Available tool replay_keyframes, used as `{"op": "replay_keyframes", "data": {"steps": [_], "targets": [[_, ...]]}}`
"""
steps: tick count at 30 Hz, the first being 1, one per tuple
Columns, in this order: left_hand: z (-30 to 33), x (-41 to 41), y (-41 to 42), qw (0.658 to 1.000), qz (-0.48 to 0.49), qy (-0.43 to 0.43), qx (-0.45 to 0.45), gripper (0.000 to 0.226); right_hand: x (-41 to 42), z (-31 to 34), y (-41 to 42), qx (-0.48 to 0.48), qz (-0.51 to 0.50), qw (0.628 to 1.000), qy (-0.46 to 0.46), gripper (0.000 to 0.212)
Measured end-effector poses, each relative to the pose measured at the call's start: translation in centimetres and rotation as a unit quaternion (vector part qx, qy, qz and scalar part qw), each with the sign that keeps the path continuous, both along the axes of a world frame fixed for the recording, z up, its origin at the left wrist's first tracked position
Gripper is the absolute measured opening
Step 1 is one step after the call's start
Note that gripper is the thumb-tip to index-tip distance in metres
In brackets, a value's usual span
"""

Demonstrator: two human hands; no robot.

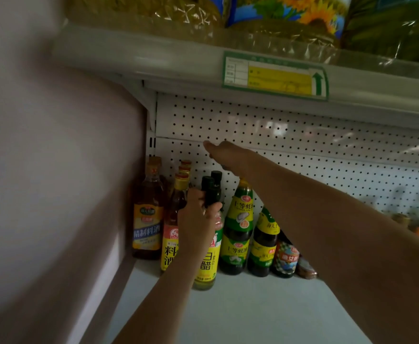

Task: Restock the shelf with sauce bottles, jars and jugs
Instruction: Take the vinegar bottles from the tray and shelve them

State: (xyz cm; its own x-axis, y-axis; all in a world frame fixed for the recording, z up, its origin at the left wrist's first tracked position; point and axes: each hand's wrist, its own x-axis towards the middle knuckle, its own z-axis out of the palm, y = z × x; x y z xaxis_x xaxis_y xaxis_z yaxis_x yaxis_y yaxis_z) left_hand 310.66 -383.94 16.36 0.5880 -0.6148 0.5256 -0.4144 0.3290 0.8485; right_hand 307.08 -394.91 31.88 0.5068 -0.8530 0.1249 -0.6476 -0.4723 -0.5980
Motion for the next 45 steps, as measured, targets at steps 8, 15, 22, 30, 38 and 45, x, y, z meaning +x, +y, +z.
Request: {"op": "replay_keyframes", "data": {"steps": [8, 15, 22, 30, 38, 45], "targets": [[0.1, 0.2, 0.1, 0.999, 0.017, -0.038, -0.016, 0.027, 0.6, -2.0, -0.5, 0.097, 0.001, 0.995, 0.007, 0.075], [0.0, 0.2, 0.2, 0.999, 0.005, -0.025, -0.019, 0.027, 1.3, -1.6, -1.0, -0.035, 0.018, 0.992, 0.118, 0.072], [0.1, 0.3, 0.1, 1.000, -0.024, 0.010, -0.006, 0.027, 1.2, 0.8, -3.6, -0.268, 0.001, 0.915, 0.302, 0.073], [0.0, 0.2, 0.0, 1.000, -0.016, 0.013, -0.004, 0.026, 1.0, 0.5, -5.7, -0.241, -0.007, 0.901, 0.360, 0.059], [0.2, 0.2, 0.1, 1.000, -0.023, 0.016, -0.009, 0.025, 2.7, 0.2, -7.7, -0.190, -0.002, 0.890, 0.415, 0.044], [0.3, 0.1, 0.5, 1.000, -0.028, -0.005, -0.010, 0.024, 3.0, -0.5, -7.2, -0.222, 0.007, 0.898, 0.379, 0.045]]}}
